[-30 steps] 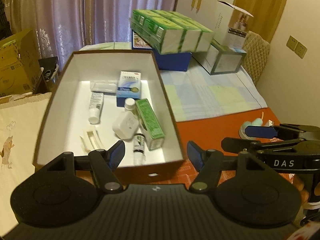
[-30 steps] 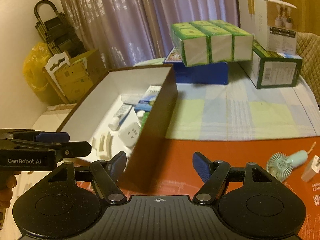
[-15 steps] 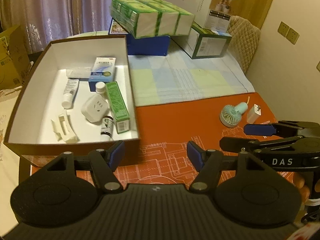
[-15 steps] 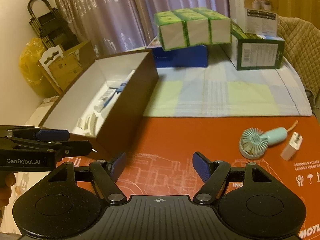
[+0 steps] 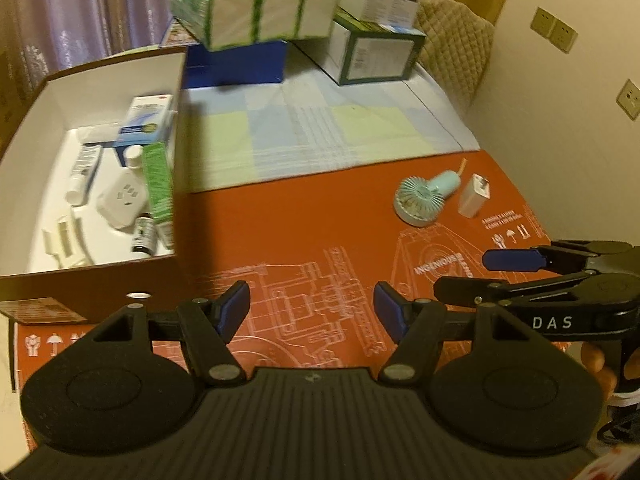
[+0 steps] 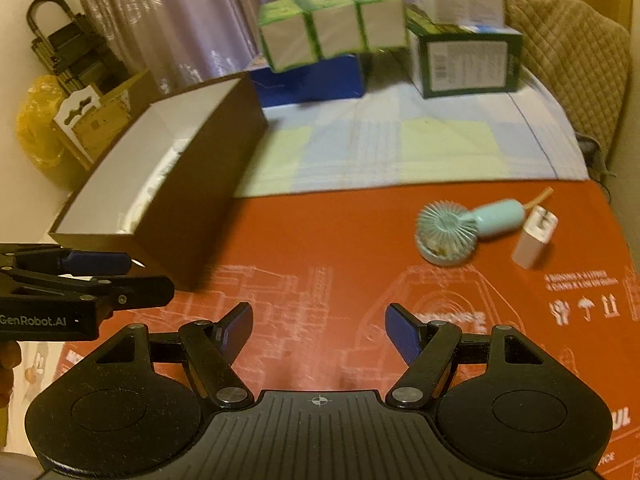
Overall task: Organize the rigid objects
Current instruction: 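Withdraw both tools from the box back over the mat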
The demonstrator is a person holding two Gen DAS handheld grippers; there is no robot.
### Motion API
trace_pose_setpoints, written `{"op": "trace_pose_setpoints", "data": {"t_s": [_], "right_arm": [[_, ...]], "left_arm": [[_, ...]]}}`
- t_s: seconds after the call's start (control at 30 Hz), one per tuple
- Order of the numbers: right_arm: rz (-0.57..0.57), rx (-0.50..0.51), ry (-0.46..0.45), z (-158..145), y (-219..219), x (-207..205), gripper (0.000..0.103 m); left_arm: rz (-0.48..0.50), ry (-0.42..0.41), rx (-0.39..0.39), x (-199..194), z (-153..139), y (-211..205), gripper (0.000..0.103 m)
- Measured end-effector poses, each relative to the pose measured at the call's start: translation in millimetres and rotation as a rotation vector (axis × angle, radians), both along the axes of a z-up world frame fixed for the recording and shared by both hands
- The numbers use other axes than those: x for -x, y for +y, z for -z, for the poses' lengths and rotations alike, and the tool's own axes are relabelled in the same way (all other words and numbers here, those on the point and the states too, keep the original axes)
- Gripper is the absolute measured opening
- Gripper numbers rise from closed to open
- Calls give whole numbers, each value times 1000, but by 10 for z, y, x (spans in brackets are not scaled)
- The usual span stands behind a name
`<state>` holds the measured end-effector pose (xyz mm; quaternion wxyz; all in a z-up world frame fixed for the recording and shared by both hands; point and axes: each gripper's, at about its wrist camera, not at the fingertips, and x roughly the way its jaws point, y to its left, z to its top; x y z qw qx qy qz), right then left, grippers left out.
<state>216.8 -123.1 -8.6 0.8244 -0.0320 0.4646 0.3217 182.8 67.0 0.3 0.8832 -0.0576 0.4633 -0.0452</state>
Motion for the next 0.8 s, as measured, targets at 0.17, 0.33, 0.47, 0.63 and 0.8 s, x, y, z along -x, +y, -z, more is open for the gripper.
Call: {"op": "trace_pose_setpoints", "data": {"t_s": [0.17, 0.33, 0.47, 0.63, 0.8], "right_arm": [[45, 9, 12, 38, -250, -60, 70], [104, 14, 14, 49, -488, -135, 70], [166, 19, 10, 63, -695, -204, 70], [239, 41, -12, 101, -902, -293, 70], [277, 60, -35, 161, -1001, -401, 70]], "left_arm": [[41, 8, 0, -97, 64, -224, 64], [94, 2, 8, -227, 144, -458, 64], [137, -1, 9, -360, 233, -652, 64], [191, -18, 10, -561, 350, -850, 64], [248, -27, 3, -798, 512, -1030, 64]]}}
